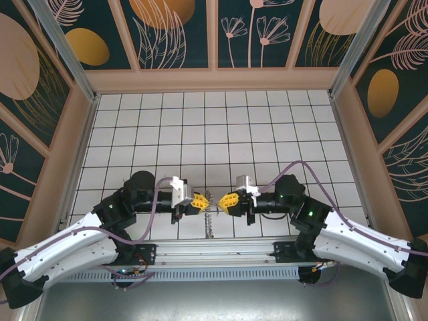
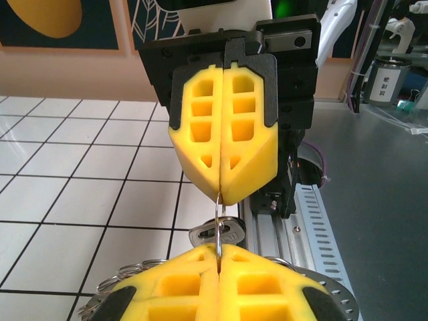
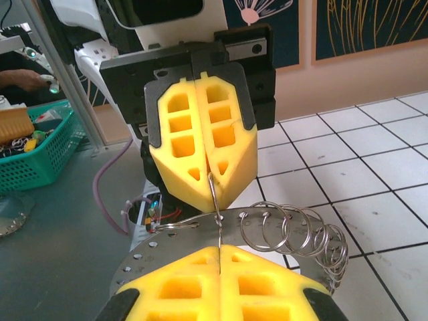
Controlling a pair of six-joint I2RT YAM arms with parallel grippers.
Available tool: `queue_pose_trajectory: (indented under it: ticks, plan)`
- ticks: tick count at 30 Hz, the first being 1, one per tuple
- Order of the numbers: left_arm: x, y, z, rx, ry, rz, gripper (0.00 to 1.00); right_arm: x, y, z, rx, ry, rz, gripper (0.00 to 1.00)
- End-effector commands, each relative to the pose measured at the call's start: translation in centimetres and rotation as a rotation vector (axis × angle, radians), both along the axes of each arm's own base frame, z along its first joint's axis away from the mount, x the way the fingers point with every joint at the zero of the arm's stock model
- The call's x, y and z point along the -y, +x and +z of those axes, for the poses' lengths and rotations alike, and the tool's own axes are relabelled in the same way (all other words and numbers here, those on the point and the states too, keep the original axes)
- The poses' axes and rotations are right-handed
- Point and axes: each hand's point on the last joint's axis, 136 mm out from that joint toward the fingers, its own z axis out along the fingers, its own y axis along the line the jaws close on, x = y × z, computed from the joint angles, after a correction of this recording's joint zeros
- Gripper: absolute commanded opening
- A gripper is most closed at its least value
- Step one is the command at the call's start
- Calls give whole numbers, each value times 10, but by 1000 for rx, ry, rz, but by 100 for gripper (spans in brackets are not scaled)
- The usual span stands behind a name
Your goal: Put the keys on the keyring
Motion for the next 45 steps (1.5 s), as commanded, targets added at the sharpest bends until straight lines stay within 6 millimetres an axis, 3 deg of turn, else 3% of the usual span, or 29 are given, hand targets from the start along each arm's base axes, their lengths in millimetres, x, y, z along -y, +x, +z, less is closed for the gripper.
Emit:
queue_pose_trajectory:
  ticks: [1,8,18,27,39,45]
  plan:
    - [4,0,11,13,-38,-12,0,1,6,-2,4,18,-32,0]
    - [5,14,-8,-27,22,65,0,10,31,-19,-59,28,-189,0]
    - [-9,52,-73,-179,238,336,0,42,85,-60,-196,13,-547,0]
    - [-16,86,-118,-201,426,519,0,53,93,-61,-187,33,-596,0]
    - [26,121,-156,-224,497,529,0,71,101,-70,-233,79,-693,0]
    - [35,139,-180,-269,515,545,0,87,113,-93,-331,71,-799,0]
